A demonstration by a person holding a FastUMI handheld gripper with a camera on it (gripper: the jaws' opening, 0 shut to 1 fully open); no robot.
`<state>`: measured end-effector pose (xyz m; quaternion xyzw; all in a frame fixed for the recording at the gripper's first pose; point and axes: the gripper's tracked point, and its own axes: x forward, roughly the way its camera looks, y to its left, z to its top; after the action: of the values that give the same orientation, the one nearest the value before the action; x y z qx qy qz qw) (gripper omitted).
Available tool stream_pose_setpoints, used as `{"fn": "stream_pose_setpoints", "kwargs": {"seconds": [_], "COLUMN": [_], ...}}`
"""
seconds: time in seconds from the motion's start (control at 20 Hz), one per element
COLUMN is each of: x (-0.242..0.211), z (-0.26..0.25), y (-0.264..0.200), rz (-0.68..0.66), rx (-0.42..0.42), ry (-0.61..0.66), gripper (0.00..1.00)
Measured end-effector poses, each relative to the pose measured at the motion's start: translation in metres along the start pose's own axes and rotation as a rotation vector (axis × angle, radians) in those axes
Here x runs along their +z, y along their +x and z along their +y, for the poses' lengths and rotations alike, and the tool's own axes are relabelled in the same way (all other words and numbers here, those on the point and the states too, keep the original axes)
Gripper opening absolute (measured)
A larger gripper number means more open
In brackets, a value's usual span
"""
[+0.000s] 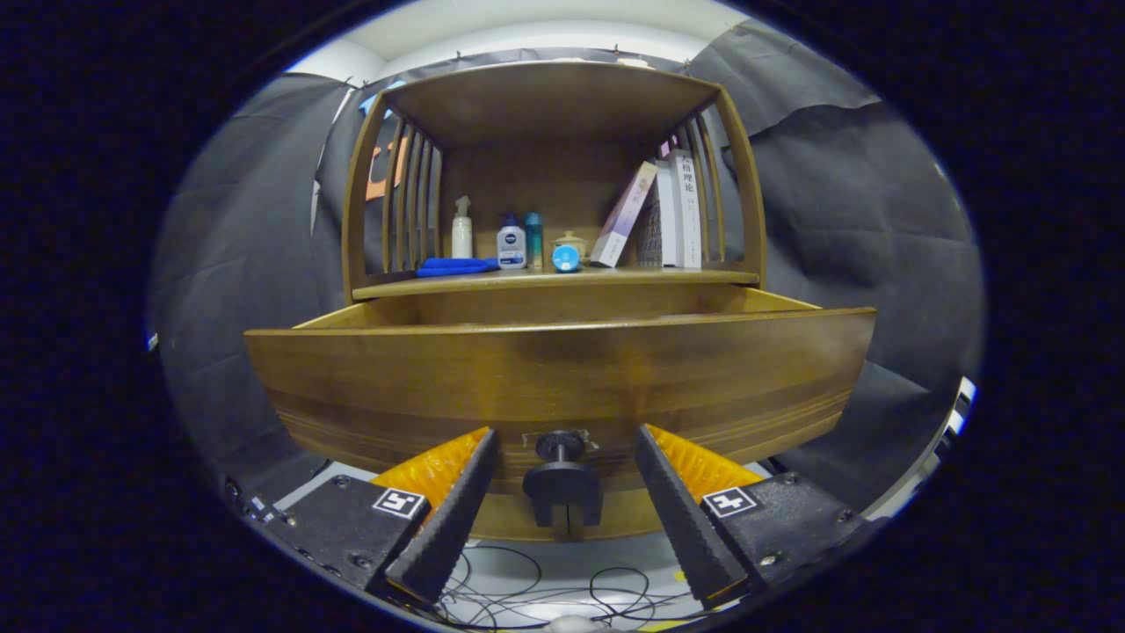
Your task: Pull open the drawer, take out the items inside it, and place them on the countertop above the cabinet.
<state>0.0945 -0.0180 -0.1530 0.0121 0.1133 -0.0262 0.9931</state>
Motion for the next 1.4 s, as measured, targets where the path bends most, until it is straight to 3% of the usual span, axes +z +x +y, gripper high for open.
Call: {"fn": "stream_pose_setpoints", "kwargs": {"seconds": [0.55,1.4], "x": [0.004,0.036], "z": [0.002,0.009], "y": [0.008,0.097], "rz": [-0.016,0.013], "rx": [0.004,-0.011], "ry": [-0.044,-0.065], "gripper": [0.99,0.99]}}
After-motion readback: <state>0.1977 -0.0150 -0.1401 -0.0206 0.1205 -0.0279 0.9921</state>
